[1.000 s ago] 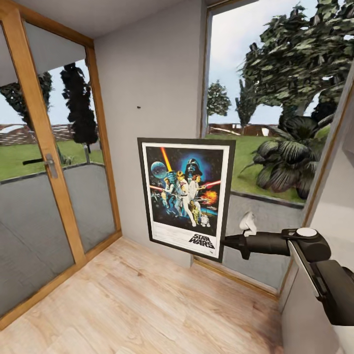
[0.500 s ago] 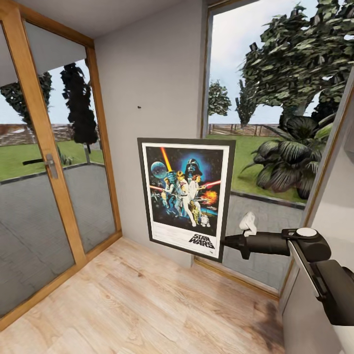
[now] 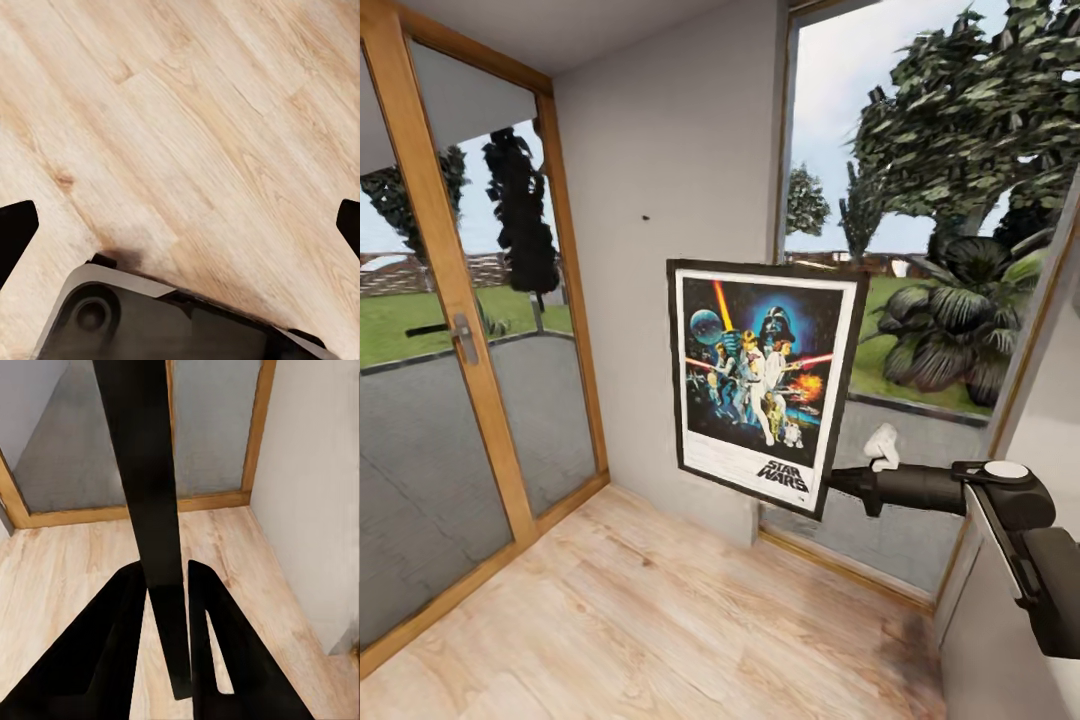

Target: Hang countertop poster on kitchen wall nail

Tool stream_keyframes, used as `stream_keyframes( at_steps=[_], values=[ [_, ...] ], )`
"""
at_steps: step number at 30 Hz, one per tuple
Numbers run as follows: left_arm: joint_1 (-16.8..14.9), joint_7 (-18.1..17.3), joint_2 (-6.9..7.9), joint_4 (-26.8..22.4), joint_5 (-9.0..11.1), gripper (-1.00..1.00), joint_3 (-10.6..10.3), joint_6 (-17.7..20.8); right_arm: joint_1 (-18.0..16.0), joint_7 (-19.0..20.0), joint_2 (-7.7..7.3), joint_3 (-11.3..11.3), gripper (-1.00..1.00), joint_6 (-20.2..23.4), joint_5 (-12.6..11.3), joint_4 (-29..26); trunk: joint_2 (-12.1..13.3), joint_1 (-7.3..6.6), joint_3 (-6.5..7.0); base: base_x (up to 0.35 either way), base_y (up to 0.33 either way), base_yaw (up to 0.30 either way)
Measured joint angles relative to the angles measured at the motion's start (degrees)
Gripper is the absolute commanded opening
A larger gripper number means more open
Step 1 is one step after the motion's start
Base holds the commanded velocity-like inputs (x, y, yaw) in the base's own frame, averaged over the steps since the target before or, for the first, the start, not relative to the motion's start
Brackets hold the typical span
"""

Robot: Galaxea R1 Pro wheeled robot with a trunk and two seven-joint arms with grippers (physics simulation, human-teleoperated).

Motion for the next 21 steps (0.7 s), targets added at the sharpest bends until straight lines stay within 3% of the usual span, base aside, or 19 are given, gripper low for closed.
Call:
stream_keyframes(
  at_steps=[5, 21],
  values=[
    [0.0, 0.0, 0.00, 0.9, 0.0, 1.00, -0.1, 0.2, 0.0, 0.1, -0.07, -3.0, -1.00, 0.2, -0.2, 0.0, 0.0, 0.00, 0.00, 0.275, 0.223, 0.000],
    [-0.1, 0.0, 0.00, 1.4, -0.1, 1.00, -0.1, 0.4, 0.0, 0.0, -0.04, -2.9, -1.00, 0.2, 0.3, 0.4, 0.0, 0.00, 0.00, 0.297, 0.197, 0.000]
  ],
)
